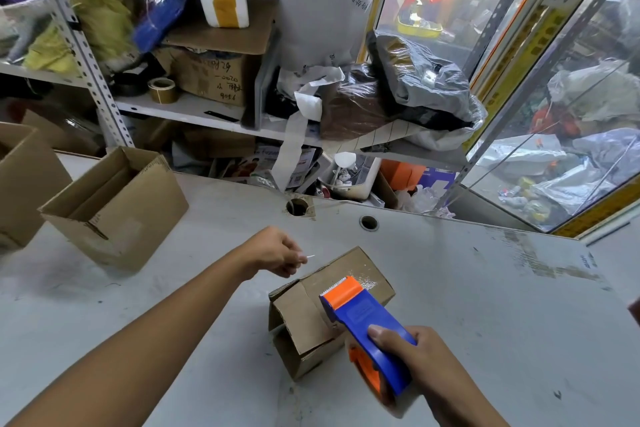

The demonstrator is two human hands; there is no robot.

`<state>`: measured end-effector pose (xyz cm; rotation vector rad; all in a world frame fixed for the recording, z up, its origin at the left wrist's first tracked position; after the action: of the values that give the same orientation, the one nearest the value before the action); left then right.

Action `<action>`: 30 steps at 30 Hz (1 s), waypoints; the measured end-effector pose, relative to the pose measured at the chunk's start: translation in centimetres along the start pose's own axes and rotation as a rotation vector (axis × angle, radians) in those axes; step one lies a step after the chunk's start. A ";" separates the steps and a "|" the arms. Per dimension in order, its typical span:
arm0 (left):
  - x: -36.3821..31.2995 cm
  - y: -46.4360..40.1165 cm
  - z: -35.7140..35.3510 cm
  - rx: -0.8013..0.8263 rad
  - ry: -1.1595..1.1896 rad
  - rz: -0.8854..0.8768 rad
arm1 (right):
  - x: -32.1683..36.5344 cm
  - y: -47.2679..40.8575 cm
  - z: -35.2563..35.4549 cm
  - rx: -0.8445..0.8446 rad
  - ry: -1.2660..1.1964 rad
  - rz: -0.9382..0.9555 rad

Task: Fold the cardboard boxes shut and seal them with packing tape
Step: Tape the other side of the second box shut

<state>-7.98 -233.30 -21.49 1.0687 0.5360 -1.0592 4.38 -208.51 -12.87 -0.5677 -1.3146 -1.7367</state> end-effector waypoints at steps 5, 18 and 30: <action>1.7 0.3 -2.0 0.086 -0.024 0.035 | -0.8 -0.6 -0.1 -0.022 0.039 -0.013; -1.5 4.8 -1.9 -0.097 -0.169 -0.285 | -1.8 -2.3 -0.7 -0.042 0.081 0.001; -0.1 10.1 -6.3 -0.336 -0.680 -0.479 | -2.5 -2.6 -0.5 -0.018 0.039 0.005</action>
<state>1.74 -226.71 -19.68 0.2402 0.3948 -1.5927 3.59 -207.88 -16.41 -0.5444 -1.2705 -1.7481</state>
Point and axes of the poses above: each hand's wrist, its own y-axis away from the middle knuckle, its own z-axis out of the back of the hand, x = y × z, the point moved 6 cm from there along -y, towards the middle knuckle, and after that the axes turned 11 degrees about -x, right-handed, at the moved point
